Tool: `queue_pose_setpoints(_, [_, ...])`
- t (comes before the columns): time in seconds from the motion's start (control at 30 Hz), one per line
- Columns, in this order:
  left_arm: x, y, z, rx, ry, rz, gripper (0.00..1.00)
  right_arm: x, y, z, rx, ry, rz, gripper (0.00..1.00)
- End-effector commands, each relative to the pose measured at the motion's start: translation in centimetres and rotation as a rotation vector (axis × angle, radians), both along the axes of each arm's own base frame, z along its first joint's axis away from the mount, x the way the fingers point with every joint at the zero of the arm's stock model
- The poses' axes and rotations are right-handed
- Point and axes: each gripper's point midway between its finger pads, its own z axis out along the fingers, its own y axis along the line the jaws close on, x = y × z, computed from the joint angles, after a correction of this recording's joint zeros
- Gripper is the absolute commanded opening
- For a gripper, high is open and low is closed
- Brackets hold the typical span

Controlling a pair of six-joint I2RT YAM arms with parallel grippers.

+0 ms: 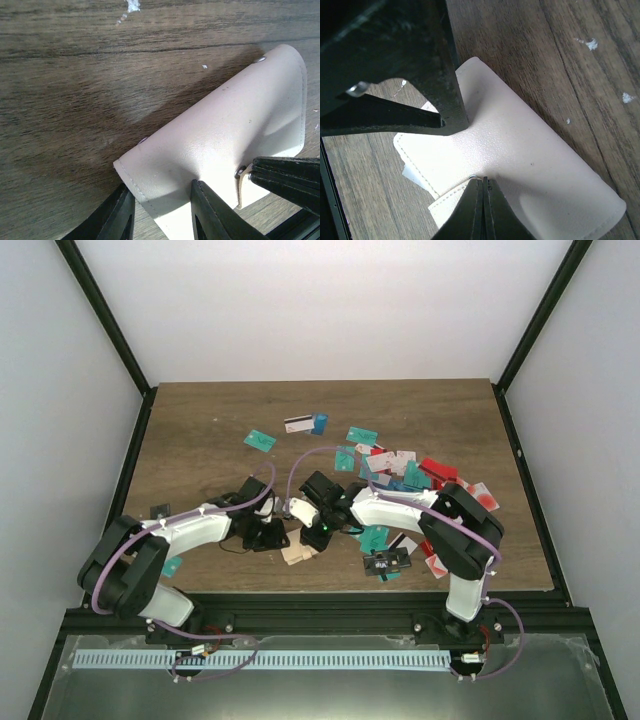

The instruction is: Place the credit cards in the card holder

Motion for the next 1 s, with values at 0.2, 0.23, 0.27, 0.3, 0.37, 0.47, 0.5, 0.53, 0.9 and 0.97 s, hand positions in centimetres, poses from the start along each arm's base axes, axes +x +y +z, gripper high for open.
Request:
queue_pose_setpoints(0.2, [-1.0,0.8,-1.3,0.027,0.029,0.001,0.33,0.9,1.3,1.2,0.039,-0.034,0.004,0.01])
queue_pose_setpoints(0.23, [-1.0,0.7,-1.3,0.026,0.027,0.001,0.33,0.9,1.3,1.1,0.034,-0.032,0.003,0.01])
queue_pose_setpoints(0.27, [-0.9,0.7,-1.2,0.025,0.026,0.001,0.33,0.8,1.3,0.9,0.031,-0.027,0.005,0.01])
queue_pose_setpoints(0.3, [-0.9,0.7,-1.2,0.024,0.025,0.002,0.33,0.7,1.3,0.7,0.028,-0.020,0.006,0.01])
queue_pose_setpoints(0.37, [-1.0,0.7,-1.3,0.026,0.030,0.001,0.33,0.6,1.3,0.7,0.029,-0.014,0.005,0.01])
queue_pose_setpoints(0.47, [-1.0,0.7,-1.4,0.025,0.031,0.000,0.33,0.6,1.5,1.0,0.042,-0.012,0.005,0.01])
queue_pose_setpoints(0.5, [-1.1,0.7,-1.4,0.026,0.033,0.001,0.33,0.5,1.6,1.1,0.045,-0.010,0.006,0.01])
queue_pose_setpoints(0.53, [-1.1,0.7,-1.4,0.025,0.032,0.000,0.33,0.6,1.6,1.1,0.045,-0.012,0.006,0.01])
queue_pose_setpoints(0.9, [-1.3,0.9,-1.7,0.032,0.039,-0.002,0.33,0.8,2.0,2.2,0.076,-0.024,0.006,0.01])
queue_pose_setpoints(0.97, [-1.3,0.9,-1.7,0.032,0.038,-0.002,0.33,0.8,2.0,2.1,0.072,-0.020,0.005,0.01])
